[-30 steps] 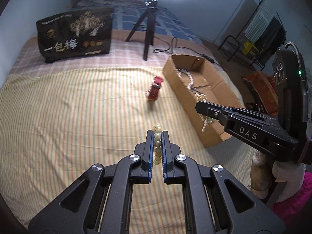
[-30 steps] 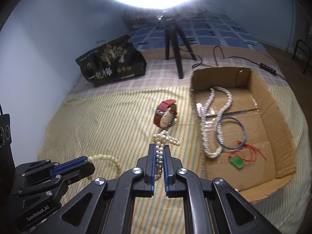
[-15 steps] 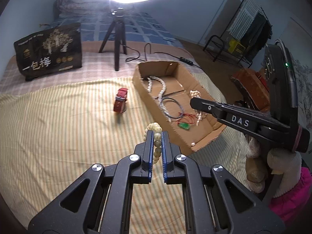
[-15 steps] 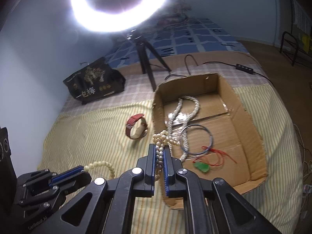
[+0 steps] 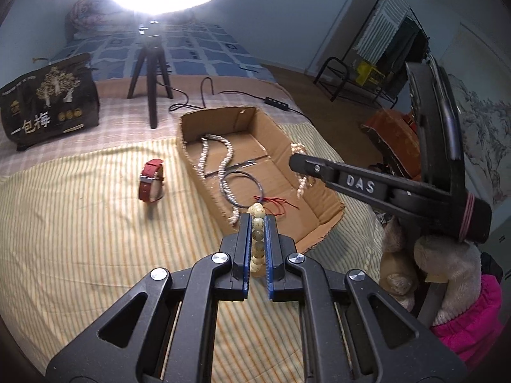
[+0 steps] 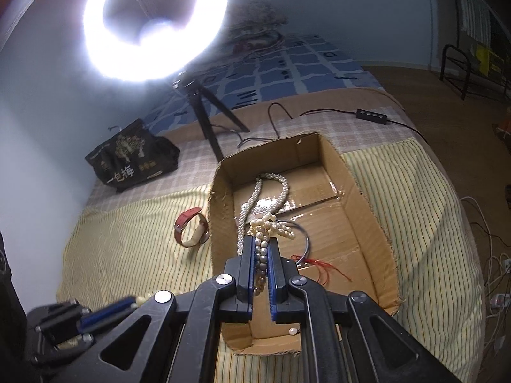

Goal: Organize jewelry
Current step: 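Carry the bracelet with the left tool while the right carries the pearl strand to the box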

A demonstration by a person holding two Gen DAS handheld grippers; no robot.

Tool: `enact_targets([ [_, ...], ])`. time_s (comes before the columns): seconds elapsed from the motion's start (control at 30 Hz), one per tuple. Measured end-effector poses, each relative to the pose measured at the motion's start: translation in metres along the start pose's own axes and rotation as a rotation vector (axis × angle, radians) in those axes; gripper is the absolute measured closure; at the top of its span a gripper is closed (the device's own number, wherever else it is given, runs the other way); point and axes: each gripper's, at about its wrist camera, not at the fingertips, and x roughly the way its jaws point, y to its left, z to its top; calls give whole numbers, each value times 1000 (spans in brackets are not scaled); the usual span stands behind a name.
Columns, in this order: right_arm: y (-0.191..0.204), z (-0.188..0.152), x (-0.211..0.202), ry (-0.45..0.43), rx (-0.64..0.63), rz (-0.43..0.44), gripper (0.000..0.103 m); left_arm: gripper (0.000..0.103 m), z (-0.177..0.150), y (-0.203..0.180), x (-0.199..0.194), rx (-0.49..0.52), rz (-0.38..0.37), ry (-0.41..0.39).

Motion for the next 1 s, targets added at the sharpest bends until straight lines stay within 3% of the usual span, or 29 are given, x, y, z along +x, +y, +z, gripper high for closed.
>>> enact_targets([
  [0.33, -19, 15, 7, -13, 16, -24, 99, 98, 4, -24, 22, 29, -22, 9],
  [1.0, -39, 31, 34, -4, -13, -76, 99, 98, 2, -48, 55, 121, 50, 23],
])
